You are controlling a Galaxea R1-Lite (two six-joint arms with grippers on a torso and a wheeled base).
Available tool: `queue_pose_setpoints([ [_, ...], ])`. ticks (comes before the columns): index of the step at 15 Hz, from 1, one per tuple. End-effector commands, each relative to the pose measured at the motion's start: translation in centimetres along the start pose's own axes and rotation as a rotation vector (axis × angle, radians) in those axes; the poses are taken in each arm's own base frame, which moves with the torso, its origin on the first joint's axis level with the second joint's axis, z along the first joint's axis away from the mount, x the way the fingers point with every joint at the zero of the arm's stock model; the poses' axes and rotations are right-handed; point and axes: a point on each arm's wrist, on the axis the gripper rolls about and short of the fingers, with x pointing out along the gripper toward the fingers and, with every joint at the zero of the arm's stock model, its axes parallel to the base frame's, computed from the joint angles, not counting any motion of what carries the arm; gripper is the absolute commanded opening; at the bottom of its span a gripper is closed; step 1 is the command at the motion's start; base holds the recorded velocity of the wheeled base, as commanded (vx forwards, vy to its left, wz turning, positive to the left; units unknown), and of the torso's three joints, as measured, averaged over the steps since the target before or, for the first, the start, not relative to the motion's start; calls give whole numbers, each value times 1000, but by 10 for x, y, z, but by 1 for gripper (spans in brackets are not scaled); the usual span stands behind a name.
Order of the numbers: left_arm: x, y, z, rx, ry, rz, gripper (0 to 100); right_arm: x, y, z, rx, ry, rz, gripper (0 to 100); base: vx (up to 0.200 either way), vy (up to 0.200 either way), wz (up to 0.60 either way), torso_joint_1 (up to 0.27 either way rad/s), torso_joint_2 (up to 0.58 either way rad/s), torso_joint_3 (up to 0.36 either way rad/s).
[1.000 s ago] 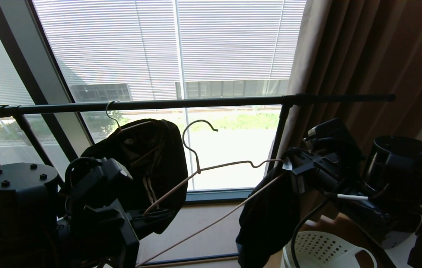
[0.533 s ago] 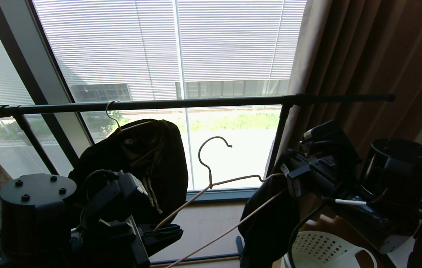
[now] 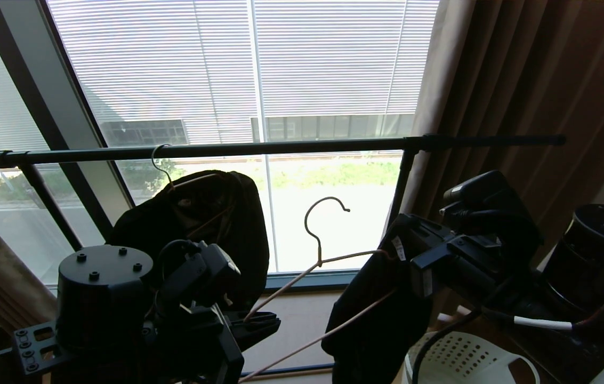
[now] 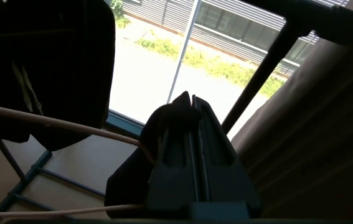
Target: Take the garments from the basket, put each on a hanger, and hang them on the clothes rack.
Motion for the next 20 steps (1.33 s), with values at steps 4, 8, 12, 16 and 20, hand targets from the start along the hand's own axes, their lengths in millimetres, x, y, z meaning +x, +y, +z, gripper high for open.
queue_pose_setpoints([
  [4, 8, 0, -4, -4, 29, 5, 0, -8, 6, 5, 8, -25, 39, 0, 0, 0, 0, 0, 0, 0],
  [8, 14, -4, 0, 8, 22, -14, 0, -16, 20, 7, 57, -34, 101, 0, 0, 0, 0, 0, 0, 0],
  [12, 15, -4, 0, 8, 24, -9, 0, -25, 38, 7, 73, -35, 183, 0, 0, 0, 0, 0, 0, 0],
  [16, 16, -4, 0, 6, 26, -8, 0, -32, 43, 12, 101, -54, 215, 0, 0, 0, 0, 0, 0, 0],
  [20, 17, -3, -1, 4, 34, -2, 0, -34, 42, 14, 106, -62, 216, 0, 0, 0, 0, 0, 0, 0],
])
